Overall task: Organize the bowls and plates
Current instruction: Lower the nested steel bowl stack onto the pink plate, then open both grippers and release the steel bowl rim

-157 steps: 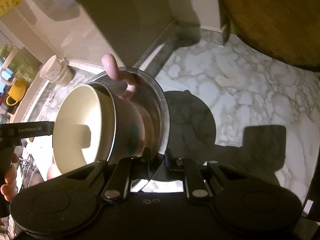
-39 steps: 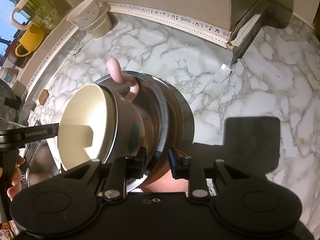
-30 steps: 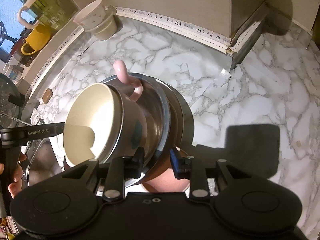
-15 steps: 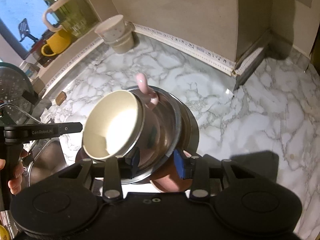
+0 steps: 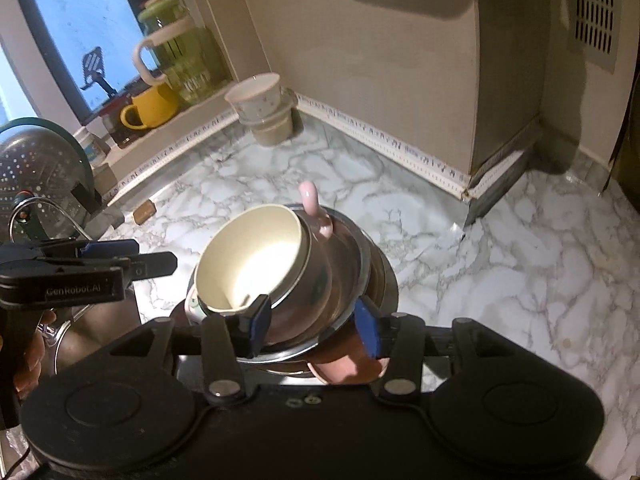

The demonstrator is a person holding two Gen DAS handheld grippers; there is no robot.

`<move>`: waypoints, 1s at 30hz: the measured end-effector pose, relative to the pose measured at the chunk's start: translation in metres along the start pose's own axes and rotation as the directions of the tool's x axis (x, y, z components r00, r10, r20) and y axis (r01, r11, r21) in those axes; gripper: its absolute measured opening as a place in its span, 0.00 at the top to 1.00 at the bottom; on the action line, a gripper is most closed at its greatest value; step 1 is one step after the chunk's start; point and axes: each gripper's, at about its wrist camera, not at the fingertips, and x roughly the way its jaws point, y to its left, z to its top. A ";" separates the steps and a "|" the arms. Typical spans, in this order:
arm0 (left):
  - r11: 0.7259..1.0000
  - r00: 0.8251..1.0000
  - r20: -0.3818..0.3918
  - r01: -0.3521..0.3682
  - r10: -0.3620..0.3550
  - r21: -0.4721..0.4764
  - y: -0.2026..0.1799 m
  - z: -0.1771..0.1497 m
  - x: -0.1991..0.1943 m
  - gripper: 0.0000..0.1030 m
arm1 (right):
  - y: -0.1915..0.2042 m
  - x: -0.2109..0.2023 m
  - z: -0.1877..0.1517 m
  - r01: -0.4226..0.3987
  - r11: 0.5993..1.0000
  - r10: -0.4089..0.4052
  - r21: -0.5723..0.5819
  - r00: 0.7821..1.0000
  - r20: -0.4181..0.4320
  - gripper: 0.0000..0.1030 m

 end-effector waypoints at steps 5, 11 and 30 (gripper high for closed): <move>1.000 0.999 0.050 0.007 -0.008 0.016 -0.012 -0.006 -0.017 0.37 | 0.006 -0.014 -0.007 -0.001 1.000 0.002 -0.024 0.998 0.068 0.50; 1.000 0.995 0.102 0.013 -0.015 0.025 -0.023 -0.019 -0.033 0.32 | 0.015 -0.026 -0.019 0.001 0.998 0.008 -0.065 0.992 0.126 0.44; 0.999 0.973 0.231 -0.010 0.000 0.040 -0.037 -0.059 -0.060 0.23 | 0.027 -0.056 -0.052 -0.001 0.997 0.022 -0.082 0.967 0.256 0.22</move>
